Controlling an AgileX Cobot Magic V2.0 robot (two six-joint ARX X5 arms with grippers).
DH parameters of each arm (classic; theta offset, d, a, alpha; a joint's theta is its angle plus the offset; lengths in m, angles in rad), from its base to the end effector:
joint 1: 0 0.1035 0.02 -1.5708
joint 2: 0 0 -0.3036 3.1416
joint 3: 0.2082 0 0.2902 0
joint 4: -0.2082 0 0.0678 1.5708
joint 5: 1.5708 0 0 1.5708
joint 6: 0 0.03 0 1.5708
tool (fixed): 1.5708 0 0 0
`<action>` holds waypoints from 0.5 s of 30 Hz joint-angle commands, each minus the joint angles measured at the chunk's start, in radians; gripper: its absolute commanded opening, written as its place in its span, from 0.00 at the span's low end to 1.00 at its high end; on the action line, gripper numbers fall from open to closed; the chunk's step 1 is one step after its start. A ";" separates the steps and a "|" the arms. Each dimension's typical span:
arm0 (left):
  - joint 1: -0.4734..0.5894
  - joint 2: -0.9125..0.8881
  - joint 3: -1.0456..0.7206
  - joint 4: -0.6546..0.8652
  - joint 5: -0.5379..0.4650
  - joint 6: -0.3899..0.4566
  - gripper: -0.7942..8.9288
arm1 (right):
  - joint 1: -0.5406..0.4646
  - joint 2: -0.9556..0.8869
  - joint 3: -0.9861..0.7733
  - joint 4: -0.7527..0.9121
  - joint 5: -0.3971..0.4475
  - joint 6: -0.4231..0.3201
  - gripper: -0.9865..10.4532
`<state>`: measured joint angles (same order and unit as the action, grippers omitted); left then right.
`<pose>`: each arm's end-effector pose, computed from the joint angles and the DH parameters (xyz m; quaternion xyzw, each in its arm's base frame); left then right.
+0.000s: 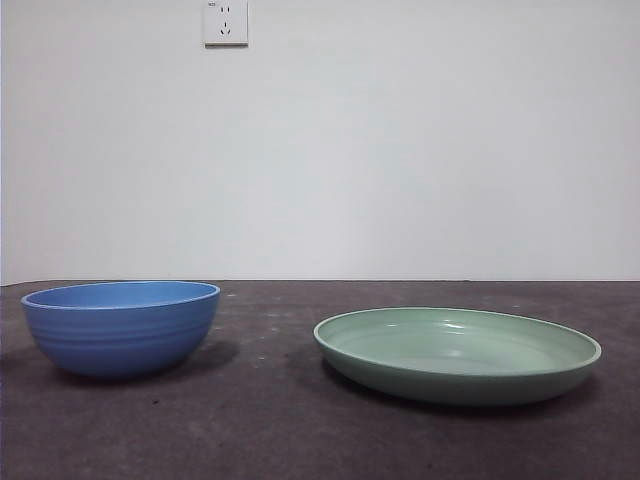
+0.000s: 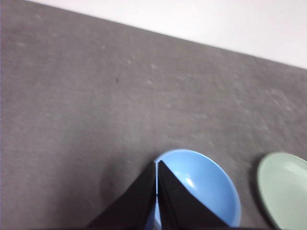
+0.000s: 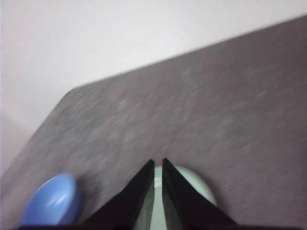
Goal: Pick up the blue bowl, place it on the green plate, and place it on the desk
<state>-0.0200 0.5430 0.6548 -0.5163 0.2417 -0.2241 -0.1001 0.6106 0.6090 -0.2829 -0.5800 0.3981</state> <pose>0.1245 -0.0097 0.3135 -0.1307 0.2127 -0.1047 0.9627 0.1454 0.0019 0.3110 0.2365 0.1775 0.2042 0.9332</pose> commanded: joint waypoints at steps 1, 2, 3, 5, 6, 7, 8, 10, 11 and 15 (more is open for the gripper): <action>-0.001 0.077 0.098 -0.072 0.076 0.011 0.09 | 0.001 0.074 0.073 -0.061 -0.108 0.001 0.11; -0.001 0.105 0.128 -0.097 0.116 0.019 0.09 | 0.005 0.103 0.100 -0.088 -0.146 -0.009 0.11; -0.001 0.125 0.149 -0.113 0.153 0.027 0.09 | 0.011 0.123 0.119 -0.108 -0.170 -0.020 0.11; -0.001 0.165 0.187 -0.137 0.244 0.036 0.09 | 0.029 0.164 0.159 -0.158 -0.217 -0.056 0.11; -0.001 0.183 0.204 -0.148 0.284 0.036 0.09 | 0.039 0.185 0.182 -0.192 -0.240 -0.084 0.11; -0.001 0.198 0.216 -0.154 0.314 0.036 0.09 | 0.047 0.202 0.201 -0.225 -0.254 -0.109 0.11; -0.002 0.215 0.229 -0.162 0.346 0.040 0.09 | 0.057 0.223 0.227 -0.273 -0.263 -0.149 0.11; -0.005 0.239 0.243 -0.169 0.382 0.052 0.09 | 0.072 0.249 0.261 -0.336 -0.258 -0.204 0.11; -0.009 0.251 0.248 -0.169 0.393 0.058 0.09 | 0.081 0.261 0.276 -0.363 -0.258 -0.229 0.12; -0.014 0.283 0.252 -0.164 0.395 0.080 0.10 | 0.107 0.272 0.296 -0.391 -0.258 -0.265 0.15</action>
<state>-0.0334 0.8173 0.8856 -0.6876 0.6285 -0.1757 0.0025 0.8761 0.8856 -0.6769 -0.8356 0.1825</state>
